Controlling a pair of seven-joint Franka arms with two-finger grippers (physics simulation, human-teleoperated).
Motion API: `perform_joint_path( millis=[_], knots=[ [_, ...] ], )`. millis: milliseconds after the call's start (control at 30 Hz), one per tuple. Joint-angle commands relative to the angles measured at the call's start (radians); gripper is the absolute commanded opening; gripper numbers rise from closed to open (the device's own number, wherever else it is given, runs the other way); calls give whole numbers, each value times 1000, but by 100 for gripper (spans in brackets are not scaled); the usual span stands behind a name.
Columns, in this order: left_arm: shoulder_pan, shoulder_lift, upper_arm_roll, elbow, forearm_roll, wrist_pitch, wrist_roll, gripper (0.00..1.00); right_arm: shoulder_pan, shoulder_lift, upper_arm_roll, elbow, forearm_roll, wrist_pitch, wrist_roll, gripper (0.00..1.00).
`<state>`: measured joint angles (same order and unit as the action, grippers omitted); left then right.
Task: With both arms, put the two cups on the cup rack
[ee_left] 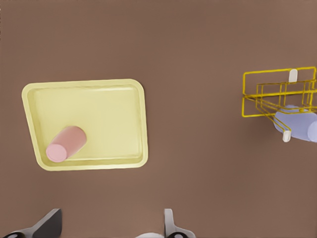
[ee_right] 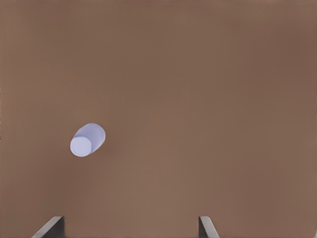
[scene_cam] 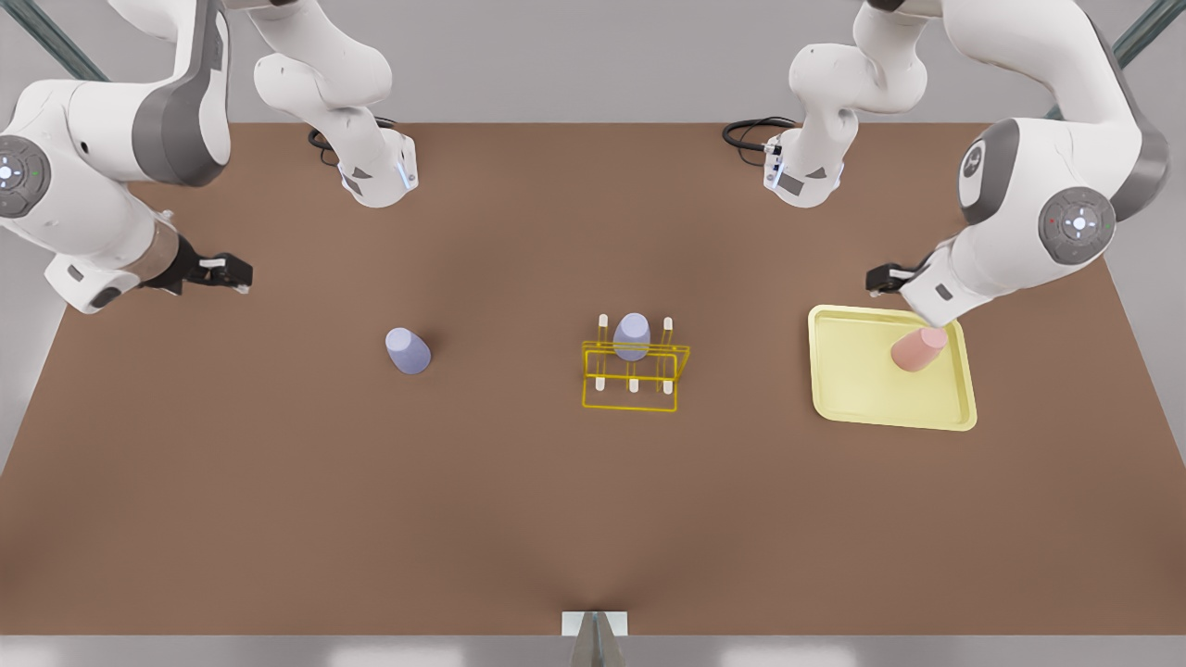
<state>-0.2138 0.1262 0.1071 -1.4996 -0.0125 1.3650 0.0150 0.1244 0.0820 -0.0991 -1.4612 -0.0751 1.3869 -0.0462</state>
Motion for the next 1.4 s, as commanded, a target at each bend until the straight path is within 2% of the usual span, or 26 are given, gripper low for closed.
perform_joint_path(
  millis=[0, 67, 100, 167, 267, 367, 400, 433, 500, 633, 833, 1200, 1367],
  knots=[
    [-9, 0, 0, 1, -20, 77, -152, 100, 3, 4, -1, 4, 23, 78, -9, 100],
    [-7, 1, 0, -2, -18, 83, -153, 100, 7, 19, 1, -7, 14, 78, -21, 100],
    [24, 4, 12, -103, -11, 220, -147, 100, 27, 71, 7, -24, 6, 98, -34, 100],
    [100, 24, 98, -307, -10, 508, 186, 100, 64, 162, 7, -57, 5, 265, -9, 100],
    [162, 102, 160, -427, -10, 801, 493, 100, 80, 240, 9, -77, 21, 377, 29, 100],
    [226, 158, 160, -441, -12, 827, 621, 100, 81, 222, 10, -240, 51, 610, 43, 100],
    [309, 167, 111, -439, -14, 841, 678, 100, 81, 200, 10, -312, 61, 699, 43, 100],
    [313, 176, 103, -439, -14, 852, 701, 100, 81, 186, 10, -370, 77, 761, 46, 100],
    [326, 156, 77, -540, -14, 974, 708, 100, 101, 176, 12, -427, 81, 796, 98, 100],
    [315, 70, 77, -663, -14, 994, 701, 100, 112, 130, 19, -570, 124, 963, 126, 100],
    [326, 53, 77, -761, -10, 1076, 701, 100, 149, 130, 19, -648, 152, 991, 175, 100],
    [349, 56, 80, -841, -15, 1145, 698, 100, 153, 139, 19, -783, 149, 1041, 174, 100],
    [344, 98, 80, -858, -17, 1189, 658, 100, 185, 130, 21, -801, 149, 1040, 174, 100]
  ],
)
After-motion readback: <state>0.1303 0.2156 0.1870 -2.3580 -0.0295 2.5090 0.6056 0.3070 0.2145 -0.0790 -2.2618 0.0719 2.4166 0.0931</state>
